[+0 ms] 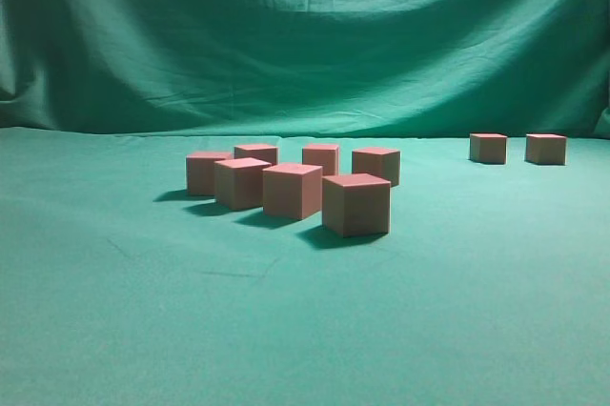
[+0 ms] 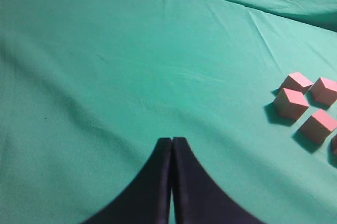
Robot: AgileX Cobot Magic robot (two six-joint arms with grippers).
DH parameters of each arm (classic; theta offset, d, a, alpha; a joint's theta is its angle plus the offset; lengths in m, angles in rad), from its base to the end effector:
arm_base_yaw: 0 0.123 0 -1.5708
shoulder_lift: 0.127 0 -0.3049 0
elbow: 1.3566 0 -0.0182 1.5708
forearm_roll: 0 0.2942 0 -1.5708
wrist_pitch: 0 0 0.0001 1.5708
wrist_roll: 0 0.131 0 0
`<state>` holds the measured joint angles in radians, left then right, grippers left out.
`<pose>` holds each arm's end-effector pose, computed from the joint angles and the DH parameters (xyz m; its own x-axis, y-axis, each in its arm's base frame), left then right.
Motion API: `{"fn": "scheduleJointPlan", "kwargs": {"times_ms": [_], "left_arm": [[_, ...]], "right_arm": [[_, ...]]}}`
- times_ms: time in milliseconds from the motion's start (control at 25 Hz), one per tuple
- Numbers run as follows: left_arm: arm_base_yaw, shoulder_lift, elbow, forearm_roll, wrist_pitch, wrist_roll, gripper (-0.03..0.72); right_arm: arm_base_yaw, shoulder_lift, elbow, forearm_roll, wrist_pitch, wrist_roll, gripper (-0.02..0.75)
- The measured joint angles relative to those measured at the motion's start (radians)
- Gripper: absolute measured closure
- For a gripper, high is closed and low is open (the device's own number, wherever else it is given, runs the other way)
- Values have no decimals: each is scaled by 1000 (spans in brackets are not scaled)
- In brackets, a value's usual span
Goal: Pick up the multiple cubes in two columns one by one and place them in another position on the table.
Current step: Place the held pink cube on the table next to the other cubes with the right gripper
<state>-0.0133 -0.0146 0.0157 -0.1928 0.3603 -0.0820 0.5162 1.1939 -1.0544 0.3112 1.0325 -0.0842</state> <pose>0.1144 -0.0104 0.1659 -0.2761 -0.2554 -0.9266 0.0069 0.9635 -0.2677 0.2271 0.1685 0.3107 -0.8040 -0.3685 -0.4666 -0.5254 0.8077 0.2675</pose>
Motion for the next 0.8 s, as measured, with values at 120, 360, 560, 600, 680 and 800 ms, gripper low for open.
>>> {"fn": "scheduleJointPlan", "kwargs": {"times_ms": [120, 360, 560, 600, 680, 800], "left_arm": [[0, 0, 0, 0, 0, 0, 688], [0, 0, 0, 0, 0, 0, 688], [0, 0, 0, 0, 0, 0, 688], [0, 0, 0, 0, 0, 0, 688], [0, 0, 0, 0, 0, 0, 688], [0, 0, 0, 0, 0, 0, 688]], "right_arm": [[135, 15, 34, 2, -70, 10, 481], [268, 154, 40, -8, -113, 18, 481], [288, 293, 40, -32, -131, 18, 481], [288, 314, 40, -42, -133, 18, 481], [288, 359, 34, -67, -147, 18, 481], [290, 401, 21, -109, -175, 18, 481]]}}
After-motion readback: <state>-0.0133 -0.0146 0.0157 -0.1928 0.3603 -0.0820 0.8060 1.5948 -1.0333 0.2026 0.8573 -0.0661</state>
